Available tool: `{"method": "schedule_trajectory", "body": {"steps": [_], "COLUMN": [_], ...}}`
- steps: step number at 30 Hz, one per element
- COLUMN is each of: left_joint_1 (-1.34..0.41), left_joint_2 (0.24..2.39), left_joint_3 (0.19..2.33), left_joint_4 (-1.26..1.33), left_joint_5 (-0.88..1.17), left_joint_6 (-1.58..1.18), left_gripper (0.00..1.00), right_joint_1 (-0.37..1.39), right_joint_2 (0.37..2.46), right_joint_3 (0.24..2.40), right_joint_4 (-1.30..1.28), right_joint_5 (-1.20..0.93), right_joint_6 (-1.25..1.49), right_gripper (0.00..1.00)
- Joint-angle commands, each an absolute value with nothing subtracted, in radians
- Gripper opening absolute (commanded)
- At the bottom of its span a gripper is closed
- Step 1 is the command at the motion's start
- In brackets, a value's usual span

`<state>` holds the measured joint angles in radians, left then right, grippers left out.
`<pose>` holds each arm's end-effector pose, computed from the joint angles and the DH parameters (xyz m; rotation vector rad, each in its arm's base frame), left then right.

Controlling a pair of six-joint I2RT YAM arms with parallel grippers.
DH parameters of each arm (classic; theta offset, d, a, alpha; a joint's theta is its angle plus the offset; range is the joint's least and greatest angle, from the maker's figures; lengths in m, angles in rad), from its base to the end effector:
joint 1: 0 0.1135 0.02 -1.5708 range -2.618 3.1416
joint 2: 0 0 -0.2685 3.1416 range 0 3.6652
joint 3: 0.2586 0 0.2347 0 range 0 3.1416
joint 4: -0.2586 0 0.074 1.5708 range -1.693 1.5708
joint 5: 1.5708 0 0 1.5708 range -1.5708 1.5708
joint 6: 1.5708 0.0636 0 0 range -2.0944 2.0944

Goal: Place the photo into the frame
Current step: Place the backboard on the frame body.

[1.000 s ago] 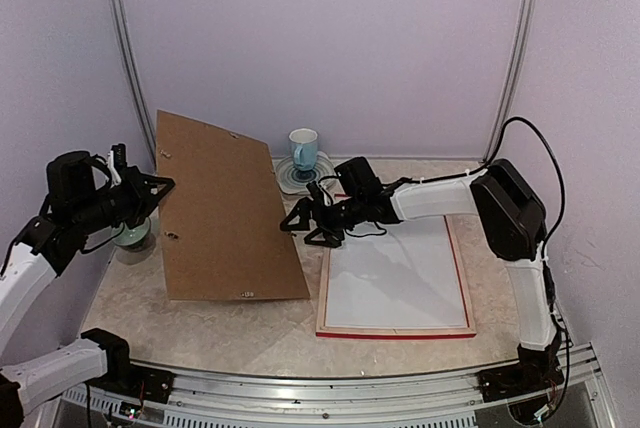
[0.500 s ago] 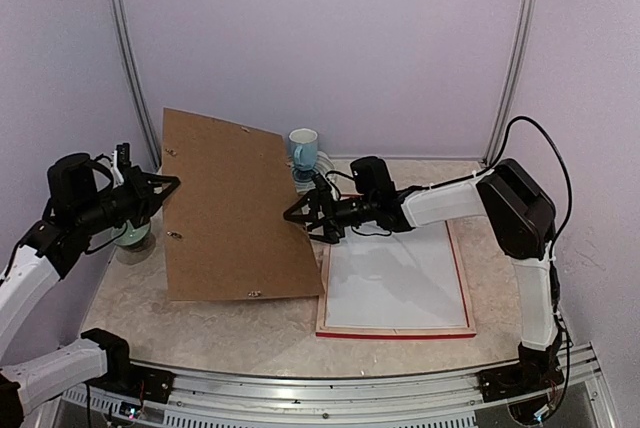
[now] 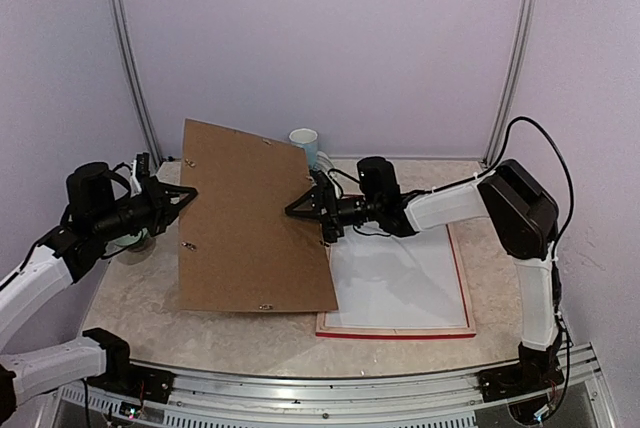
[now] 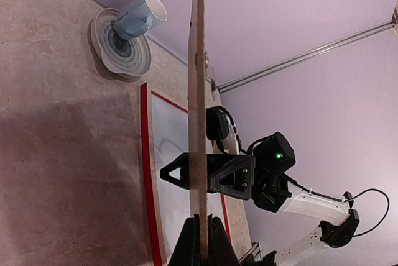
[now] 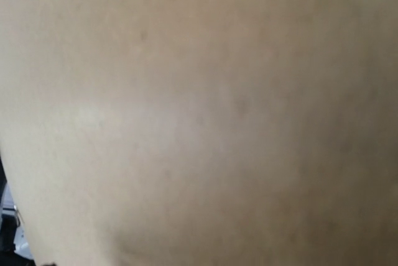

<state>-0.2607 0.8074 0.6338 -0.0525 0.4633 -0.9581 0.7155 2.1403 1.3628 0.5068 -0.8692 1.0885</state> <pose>0.1818 -0.0779 0.2981 -0.3191 1.9392 -1.2537 0.3300 0.3512 0.1925 -0.3491 2.2670 1.9128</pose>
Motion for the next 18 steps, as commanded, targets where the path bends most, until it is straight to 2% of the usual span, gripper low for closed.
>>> {"method": "schedule_trajectory", "body": {"steps": [1,7,14,18], "left_joint_1": [-0.279,-0.302,-0.332,-0.339], "left_joint_2": [0.821,0.850,0.879,0.876], "left_joint_3": [0.617,0.583,0.584,0.589], "left_joint_4": [0.108,0.160,0.205,0.201], "left_joint_5": [0.482,0.484,0.476,0.473], "left_joint_6": [-0.980,-0.994,-1.006,-0.999], "left_gripper": [0.00,0.00,0.00,0.00], "right_joint_1": [0.682,0.655,0.655,0.654], "right_joint_2": [2.060,1.980,1.960,1.963], "right_joint_3": [1.270,1.154,1.171,1.162], "right_joint_4": [0.590,0.641,0.487,0.496], "right_joint_5": [-0.899,-0.899,-0.840,-0.846], "right_joint_6": [1.119,1.128,1.046,1.051], "right_gripper": [0.99,0.99,0.99,0.99]}}
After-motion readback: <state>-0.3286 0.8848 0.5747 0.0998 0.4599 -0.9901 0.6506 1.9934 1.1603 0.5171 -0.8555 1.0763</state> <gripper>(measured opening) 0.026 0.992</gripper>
